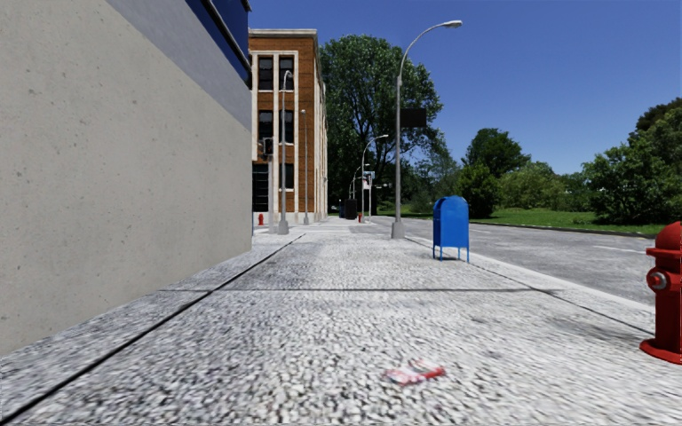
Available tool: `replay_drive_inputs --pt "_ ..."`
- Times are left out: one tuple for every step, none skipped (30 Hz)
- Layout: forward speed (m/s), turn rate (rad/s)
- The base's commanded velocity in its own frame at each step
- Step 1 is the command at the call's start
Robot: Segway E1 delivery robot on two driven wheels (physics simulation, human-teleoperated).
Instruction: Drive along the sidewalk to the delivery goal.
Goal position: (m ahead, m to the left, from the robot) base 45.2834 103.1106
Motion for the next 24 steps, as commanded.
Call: replay_drive_inputs --pt "2.0 0.0" --pt "2.0 0.0" --pt "2.0 0.0" --pt "2.0 0.0" --pt "2.0 0.0" --pt "2.0 0.0" --pt "2.0 0.01" --pt "2.0 0.01" --pt "2.0 0.04" --pt "2.0 0.11" --pt "2.0 0.11" --pt "2.0 0.17" --pt "2.0 0.2" --pt "2.0 0.22" --pt "2.0 0.22" --pt "2.0 0.25" --pt "2.0 0.26" --pt "2.0 0.26" --pt "2.0 0.26" --pt "2.0 0.26" --pt "2.0 0.26" --pt "2.0 0.26" --pt "2.0 0.28" --pt "2.0 0.32"
